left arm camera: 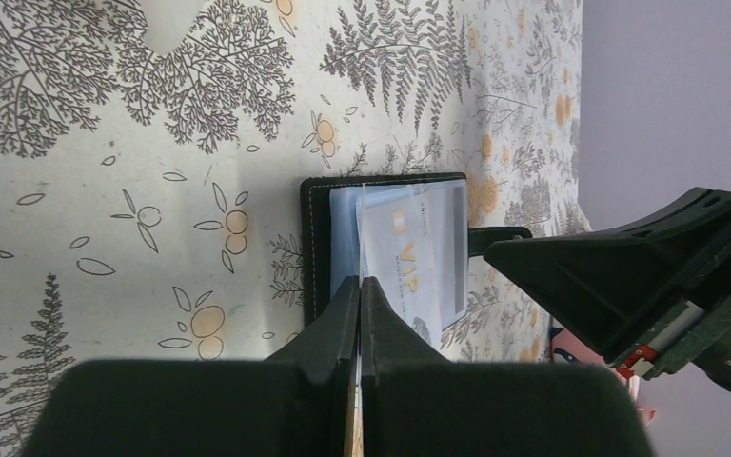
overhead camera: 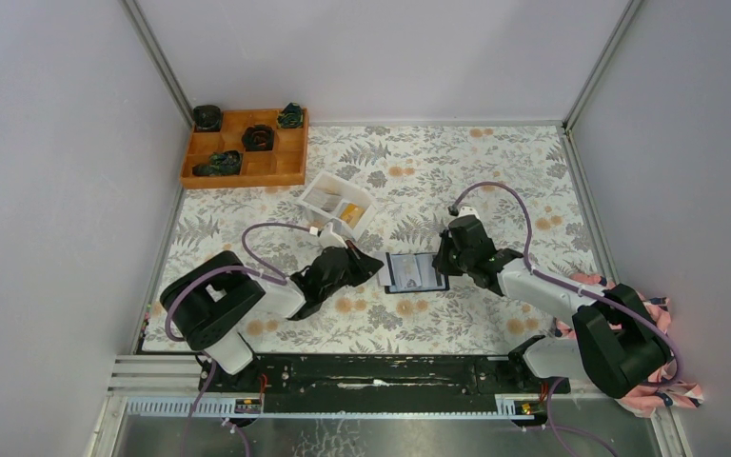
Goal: Put the credit cards into the card holder
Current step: Turn over the card slot in the card holder.
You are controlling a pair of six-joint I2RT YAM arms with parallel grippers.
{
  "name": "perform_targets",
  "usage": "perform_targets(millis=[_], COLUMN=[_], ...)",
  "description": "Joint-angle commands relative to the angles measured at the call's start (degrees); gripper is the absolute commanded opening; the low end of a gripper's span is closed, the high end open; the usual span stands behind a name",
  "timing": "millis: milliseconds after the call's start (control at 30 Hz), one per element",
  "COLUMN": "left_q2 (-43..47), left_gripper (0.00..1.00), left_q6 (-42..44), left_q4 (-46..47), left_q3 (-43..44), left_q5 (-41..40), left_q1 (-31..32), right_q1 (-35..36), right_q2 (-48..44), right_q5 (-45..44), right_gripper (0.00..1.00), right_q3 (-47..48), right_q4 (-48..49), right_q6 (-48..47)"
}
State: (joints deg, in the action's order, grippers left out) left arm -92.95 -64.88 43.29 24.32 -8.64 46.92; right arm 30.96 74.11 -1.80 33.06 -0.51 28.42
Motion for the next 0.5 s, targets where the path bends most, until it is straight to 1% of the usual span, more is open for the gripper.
perform_targets(millis=[0, 267, 467], left_q2=[-0.8, -1.3, -1.8], left_gripper=[0.00, 0.00, 0.00], left_q6=[-2.5, -5.3, -6.1], left_q4=[6.6, 9.8, 10.2], left_q3=[-1.5, -1.5, -0.7], left_q5=[0.1, 0.4, 0.2], left_q1=[0.7, 1.0, 1.7], right_q1=[-0.5, -0.7, -1.0], right_q2=[-0.4, -1.2, -3.3], right_q5=[1.0, 0.9, -0.3], right_gripper=[0.00, 0.00, 0.00], right_q3=[-0.5, -0.6, -0.9], right_q4=[2.2, 1.8, 0.8], right_q6=[0.8, 0.7, 0.5])
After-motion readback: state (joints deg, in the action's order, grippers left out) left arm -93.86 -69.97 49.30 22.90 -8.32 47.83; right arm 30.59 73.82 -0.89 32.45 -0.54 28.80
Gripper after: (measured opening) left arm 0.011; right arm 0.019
